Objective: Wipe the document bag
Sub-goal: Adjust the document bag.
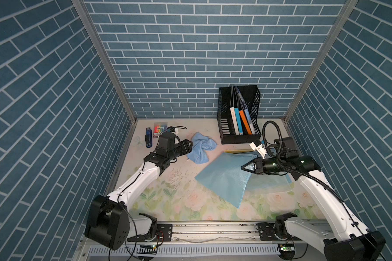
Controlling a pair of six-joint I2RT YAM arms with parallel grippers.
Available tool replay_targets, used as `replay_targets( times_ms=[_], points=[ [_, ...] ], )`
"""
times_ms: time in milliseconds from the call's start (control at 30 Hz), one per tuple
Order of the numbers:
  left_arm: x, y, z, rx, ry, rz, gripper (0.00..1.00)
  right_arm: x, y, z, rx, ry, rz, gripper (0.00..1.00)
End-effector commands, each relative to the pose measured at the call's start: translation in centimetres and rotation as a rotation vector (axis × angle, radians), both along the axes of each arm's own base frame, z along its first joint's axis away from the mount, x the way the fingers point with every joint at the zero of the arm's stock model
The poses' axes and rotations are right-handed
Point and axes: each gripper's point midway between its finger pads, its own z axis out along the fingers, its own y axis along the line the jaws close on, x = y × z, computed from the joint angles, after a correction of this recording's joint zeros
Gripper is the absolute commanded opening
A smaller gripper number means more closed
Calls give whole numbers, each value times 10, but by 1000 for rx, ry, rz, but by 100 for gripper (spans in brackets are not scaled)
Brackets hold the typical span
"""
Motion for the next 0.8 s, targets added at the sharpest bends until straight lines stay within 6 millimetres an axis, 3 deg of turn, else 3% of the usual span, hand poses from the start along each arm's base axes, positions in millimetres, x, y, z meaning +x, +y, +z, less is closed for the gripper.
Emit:
replay_targets(
  times_ms=[0, 200, 533, 633, 767],
  points=[
    [2, -8, -4, -12, -19, -52, 66, -25, -26, -29, -188, 115, -20, 0],
    [5, -19, -24, -35, 23, -103, 66, -30, -62, -71, -483, 264, -11, 0],
    [-9, -24, -66, -33, 118, -136, 66, 19, -96, -109, -796, 397, -33, 0],
    [-13, -25, -75, -32, 139, -142, 66, 39, -104, -118, -873, 405, -11, 0],
    [-16, -28, -79, -53, 148, -148, 66, 50, -111, -131, -947, 444, 59, 0]
  ],
)
